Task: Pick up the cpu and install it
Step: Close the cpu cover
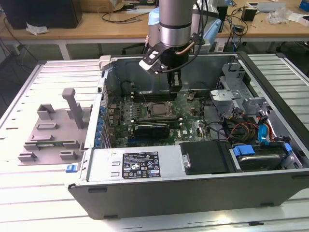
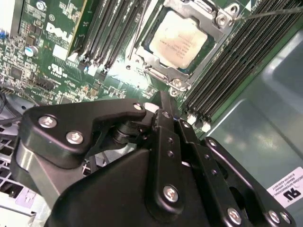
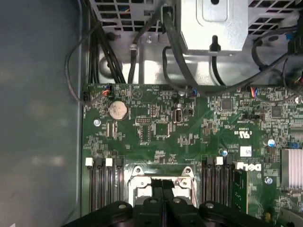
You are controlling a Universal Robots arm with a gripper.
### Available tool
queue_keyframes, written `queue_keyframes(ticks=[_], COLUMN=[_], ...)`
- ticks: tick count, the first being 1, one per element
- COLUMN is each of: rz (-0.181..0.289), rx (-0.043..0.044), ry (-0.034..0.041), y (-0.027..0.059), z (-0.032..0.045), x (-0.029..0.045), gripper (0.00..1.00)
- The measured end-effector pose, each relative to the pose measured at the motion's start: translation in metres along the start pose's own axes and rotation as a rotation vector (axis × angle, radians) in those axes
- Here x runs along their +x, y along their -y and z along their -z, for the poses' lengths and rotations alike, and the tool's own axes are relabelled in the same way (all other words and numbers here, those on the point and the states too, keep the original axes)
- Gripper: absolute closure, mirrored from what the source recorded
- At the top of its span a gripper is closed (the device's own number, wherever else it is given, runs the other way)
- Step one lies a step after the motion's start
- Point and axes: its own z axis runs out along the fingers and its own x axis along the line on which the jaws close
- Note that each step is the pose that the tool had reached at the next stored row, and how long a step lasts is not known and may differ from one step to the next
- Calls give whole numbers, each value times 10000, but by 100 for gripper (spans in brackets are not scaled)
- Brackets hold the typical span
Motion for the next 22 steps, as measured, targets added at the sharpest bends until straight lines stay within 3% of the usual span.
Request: queue_keyframes(ticks=[4, 5, 7, 8, 13, 18, 22], rz=[-1, -1, 5, 6, 8, 12, 12], rx=[4, 42, 328, 368, 379, 378, 379], ry=[0, -1, -3, -3, -5, -5, -5], y=[2, 2, 3, 3, 11, 118, 270], z=[0, -4, -26, -29, -32, -46, -66], x=[0, 0, 1, 1, -2, -28, -38], gripper=[89, 89, 89, 89, 89, 89, 89])
